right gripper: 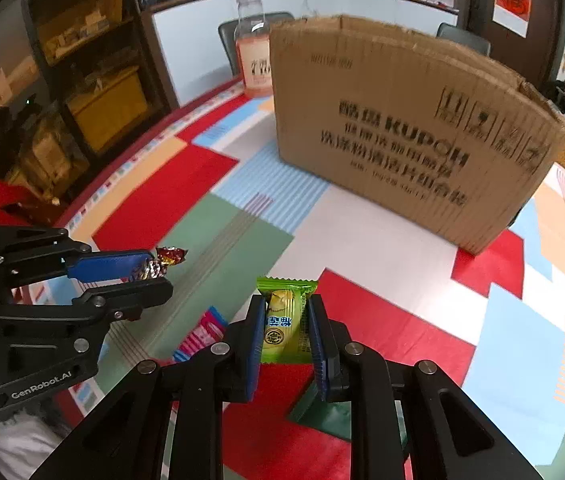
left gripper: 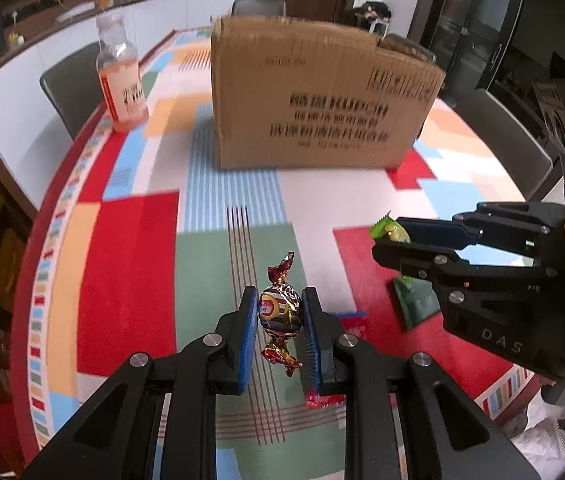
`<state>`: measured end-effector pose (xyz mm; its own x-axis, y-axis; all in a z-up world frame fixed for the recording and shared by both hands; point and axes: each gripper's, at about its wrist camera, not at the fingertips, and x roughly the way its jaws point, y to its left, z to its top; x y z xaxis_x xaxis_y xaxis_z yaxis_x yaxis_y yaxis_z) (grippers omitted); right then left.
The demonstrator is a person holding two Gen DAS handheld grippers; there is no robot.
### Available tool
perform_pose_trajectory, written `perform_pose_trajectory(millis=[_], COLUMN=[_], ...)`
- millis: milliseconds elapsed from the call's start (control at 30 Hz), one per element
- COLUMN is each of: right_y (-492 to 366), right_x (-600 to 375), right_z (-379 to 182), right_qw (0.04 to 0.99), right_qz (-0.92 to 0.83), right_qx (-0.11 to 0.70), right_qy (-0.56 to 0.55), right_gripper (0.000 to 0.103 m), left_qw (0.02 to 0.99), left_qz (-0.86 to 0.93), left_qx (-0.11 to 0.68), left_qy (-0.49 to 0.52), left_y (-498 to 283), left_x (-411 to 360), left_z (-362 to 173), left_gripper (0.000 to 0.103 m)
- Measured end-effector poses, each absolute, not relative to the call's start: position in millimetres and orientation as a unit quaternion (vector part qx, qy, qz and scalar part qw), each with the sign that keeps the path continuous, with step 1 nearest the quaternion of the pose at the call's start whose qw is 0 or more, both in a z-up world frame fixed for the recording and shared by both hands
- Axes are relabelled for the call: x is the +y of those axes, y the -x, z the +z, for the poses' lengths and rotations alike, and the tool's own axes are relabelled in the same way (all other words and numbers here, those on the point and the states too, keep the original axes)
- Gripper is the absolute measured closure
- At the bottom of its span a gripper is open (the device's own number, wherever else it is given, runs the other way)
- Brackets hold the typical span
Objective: Organize snacks
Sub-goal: 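Carry both candies into the cardboard box and open both tools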
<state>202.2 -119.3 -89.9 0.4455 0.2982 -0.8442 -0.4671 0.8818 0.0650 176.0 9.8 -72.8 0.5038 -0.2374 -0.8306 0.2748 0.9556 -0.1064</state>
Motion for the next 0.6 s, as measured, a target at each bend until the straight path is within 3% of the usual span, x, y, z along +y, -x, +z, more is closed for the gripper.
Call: perform_pose_trajectory(millis=[600], right_y=[-216.9], right_x=[-151.6], right_z=[-19.4], right_qw=[0.901], right_qz=[0.189], right_qx=[0.390], right_qy=[0.025], right_gripper=[0.081], left_qw=[0.911], left_qz=[-0.174], left_qx=[0.372], left_qy=[-0.047], left_y=[-211.7], left_x=[-22.1], left_z=[4.7], left_gripper=[0.081])
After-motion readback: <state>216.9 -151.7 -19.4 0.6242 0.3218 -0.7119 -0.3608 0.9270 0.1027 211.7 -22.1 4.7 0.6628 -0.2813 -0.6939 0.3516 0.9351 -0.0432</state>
